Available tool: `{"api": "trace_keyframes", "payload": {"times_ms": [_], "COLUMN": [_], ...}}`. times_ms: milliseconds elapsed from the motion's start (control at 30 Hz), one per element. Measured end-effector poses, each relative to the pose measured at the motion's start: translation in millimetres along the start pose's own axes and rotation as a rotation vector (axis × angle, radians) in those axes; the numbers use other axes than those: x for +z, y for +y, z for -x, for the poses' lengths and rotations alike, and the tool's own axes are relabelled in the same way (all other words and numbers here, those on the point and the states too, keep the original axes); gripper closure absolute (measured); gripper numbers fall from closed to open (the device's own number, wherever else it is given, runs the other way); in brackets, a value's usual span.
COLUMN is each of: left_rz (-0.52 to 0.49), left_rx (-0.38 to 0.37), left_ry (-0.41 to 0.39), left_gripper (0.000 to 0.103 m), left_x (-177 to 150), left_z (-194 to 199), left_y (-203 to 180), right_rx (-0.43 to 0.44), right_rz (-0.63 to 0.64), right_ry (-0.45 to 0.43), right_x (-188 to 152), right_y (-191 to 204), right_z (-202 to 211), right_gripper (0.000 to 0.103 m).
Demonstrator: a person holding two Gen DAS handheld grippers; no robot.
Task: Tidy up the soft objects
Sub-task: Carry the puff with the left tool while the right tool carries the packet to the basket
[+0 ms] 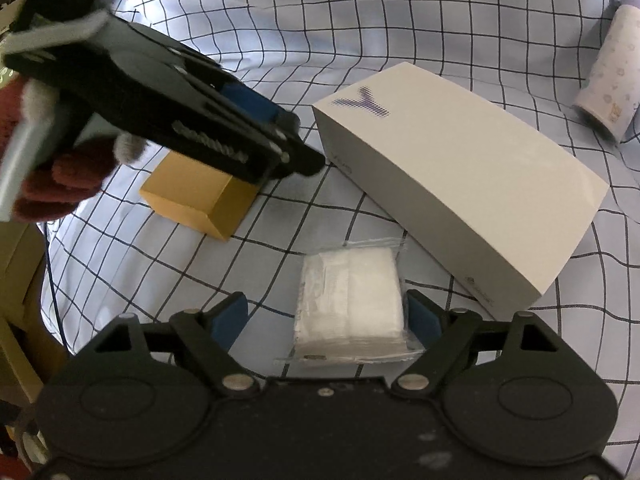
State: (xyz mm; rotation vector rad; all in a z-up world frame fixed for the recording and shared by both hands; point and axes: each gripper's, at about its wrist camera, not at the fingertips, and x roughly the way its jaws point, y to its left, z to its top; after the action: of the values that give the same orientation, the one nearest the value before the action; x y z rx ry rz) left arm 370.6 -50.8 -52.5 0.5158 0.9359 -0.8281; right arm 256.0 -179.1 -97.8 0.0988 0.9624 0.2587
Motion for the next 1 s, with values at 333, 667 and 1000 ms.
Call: {"api": "trace_keyframes", "payload": {"times_ms": [333,667,1000], "left_rz": [0.263,0.470,0.589], "left_rx": [0.209,0.291,0.223], "left_ry": [0.013,-0.018,-0.038], "left_gripper": [0.049,0.049,0.048], "left_x": [-14,-49,-81], "left_z": [40,82,106], "left_y": [-5,-40,-76], "right_rx": [-0.026,-0.082,-0.027], "right_rz": [0.021,-0.001,-0.168], "right_ry": [0.017,0.014,0.011], "right_x": [2,5,11], "right_y": [4,-2,-23], "right_z": [-2,3,31], "right_gripper": [0.021,0.050,0.051]}}
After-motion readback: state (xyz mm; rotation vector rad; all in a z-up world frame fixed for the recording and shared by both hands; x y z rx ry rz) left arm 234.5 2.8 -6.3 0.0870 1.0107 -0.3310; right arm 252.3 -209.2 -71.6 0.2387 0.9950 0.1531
